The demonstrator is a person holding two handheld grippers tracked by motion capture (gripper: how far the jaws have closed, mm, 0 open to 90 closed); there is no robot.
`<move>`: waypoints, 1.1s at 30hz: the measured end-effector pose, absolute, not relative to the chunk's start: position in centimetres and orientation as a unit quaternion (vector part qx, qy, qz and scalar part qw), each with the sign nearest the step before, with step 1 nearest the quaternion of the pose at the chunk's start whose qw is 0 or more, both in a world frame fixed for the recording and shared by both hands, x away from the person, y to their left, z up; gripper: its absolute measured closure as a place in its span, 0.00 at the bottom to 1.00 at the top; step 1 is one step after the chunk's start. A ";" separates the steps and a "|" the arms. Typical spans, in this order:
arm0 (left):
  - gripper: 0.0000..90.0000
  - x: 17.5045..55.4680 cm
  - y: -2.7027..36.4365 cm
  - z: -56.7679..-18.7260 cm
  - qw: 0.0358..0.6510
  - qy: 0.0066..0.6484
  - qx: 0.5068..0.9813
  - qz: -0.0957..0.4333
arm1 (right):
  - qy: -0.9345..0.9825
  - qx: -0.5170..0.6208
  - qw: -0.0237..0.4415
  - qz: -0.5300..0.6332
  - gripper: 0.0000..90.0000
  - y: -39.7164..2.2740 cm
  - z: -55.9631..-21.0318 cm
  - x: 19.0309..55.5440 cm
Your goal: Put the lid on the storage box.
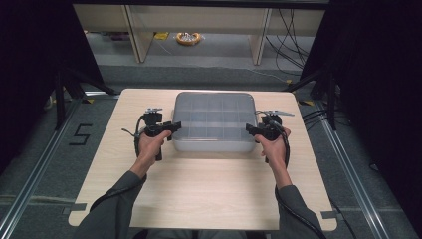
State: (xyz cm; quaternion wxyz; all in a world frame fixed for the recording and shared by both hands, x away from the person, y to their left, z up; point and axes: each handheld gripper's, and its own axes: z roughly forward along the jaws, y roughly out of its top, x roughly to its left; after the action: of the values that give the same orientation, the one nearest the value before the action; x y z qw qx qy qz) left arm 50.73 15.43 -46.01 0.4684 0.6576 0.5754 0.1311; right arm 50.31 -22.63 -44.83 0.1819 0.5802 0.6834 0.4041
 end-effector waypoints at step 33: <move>0.49 43.8 18.3 -43.6 0.486 0.517 0.694 0.123 | 0.683 0.554 0.168 0.446 0.43 -23.8 -42.4 46.7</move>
State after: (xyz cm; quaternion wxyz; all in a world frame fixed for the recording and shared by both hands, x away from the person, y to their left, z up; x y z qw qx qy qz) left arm 43.75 18.30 -43.65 0.4864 0.6937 0.5167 0.1235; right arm 46.70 -23.82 -42.44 0.1678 0.5536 0.6832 0.4457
